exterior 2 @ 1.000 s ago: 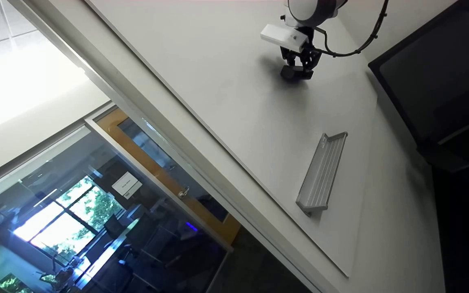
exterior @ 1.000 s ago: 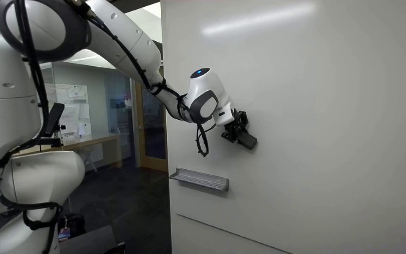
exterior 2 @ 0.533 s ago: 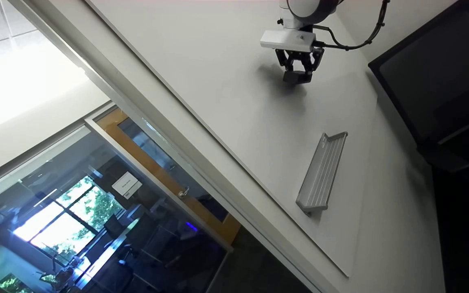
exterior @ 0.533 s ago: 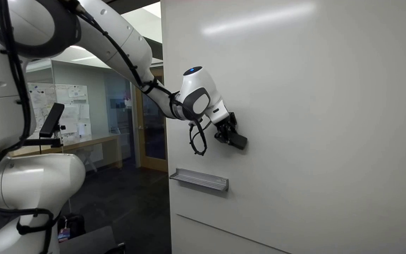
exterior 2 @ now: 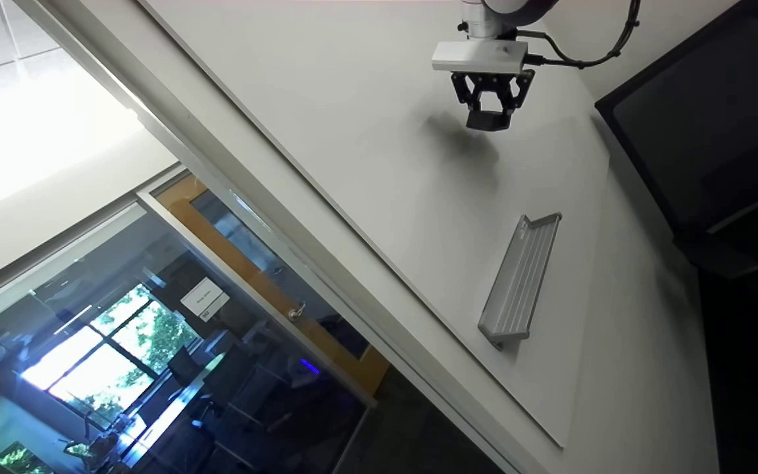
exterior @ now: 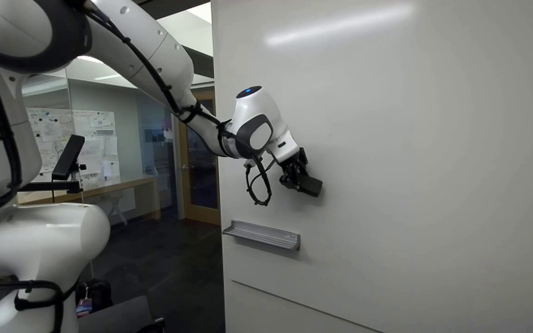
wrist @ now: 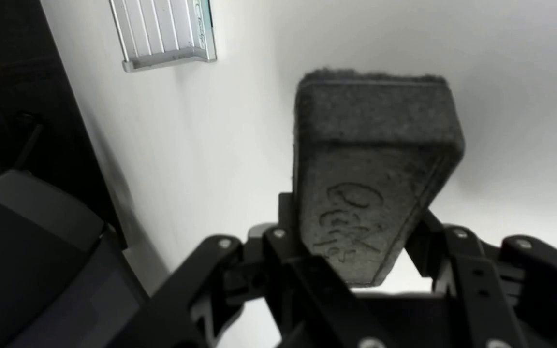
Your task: Remove the black eraser from the whiteboard tray and wipe the board with the eraser, put the eraser back on the tray
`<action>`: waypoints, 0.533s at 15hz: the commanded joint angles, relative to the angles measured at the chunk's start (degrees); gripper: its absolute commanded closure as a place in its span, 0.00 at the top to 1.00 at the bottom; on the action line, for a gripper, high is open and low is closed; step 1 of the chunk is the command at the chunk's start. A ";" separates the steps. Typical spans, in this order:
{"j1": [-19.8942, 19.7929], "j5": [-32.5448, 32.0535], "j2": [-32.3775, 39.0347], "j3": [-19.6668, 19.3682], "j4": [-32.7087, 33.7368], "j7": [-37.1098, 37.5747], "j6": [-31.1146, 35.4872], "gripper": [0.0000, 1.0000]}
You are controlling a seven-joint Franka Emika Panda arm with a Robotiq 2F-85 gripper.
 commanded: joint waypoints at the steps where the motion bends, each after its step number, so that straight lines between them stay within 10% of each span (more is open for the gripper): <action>1: -0.89 -0.54 -0.29 1.33 -0.04 0.83 -1.66 0.30; 4: -15.13 12.47 2.33 17.85 -1.99 -9.22 -4.47 0.30; 8: -16.60 -2.62 -2.72 22.56 -4.66 1.17 -9.16 0.30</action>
